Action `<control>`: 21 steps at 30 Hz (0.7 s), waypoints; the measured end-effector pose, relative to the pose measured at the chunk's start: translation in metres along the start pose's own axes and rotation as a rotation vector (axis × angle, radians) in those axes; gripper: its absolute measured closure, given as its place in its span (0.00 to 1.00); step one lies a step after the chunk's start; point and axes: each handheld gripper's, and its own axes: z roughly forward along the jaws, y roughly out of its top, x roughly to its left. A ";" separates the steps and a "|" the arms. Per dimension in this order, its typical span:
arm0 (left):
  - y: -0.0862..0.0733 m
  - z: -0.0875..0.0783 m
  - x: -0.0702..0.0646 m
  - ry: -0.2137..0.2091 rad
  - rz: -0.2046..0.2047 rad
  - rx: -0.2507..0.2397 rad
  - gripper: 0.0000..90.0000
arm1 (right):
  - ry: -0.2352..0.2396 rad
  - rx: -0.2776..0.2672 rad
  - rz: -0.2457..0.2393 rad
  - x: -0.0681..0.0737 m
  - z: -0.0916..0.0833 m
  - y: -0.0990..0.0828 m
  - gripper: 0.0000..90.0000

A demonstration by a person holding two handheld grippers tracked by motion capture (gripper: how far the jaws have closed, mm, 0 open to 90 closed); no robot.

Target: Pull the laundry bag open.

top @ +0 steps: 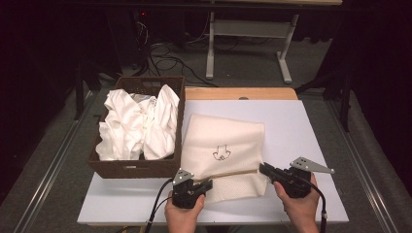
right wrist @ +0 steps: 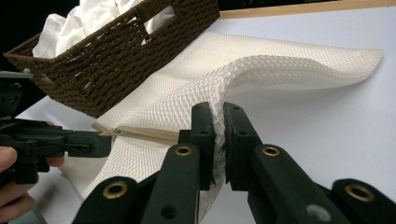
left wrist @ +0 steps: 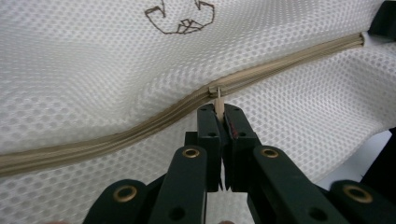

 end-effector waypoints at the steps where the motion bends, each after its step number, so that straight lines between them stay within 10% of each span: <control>1: 0.000 -0.001 0.002 0.005 -0.002 -0.003 0.96 | -0.001 -0.001 -0.002 0.000 0.000 0.000 0.95; 21: -0.002 -0.036 0.036 0.119 0.001 0.019 0.97 | -0.025 0.008 0.023 -0.011 0.000 -0.001 0.95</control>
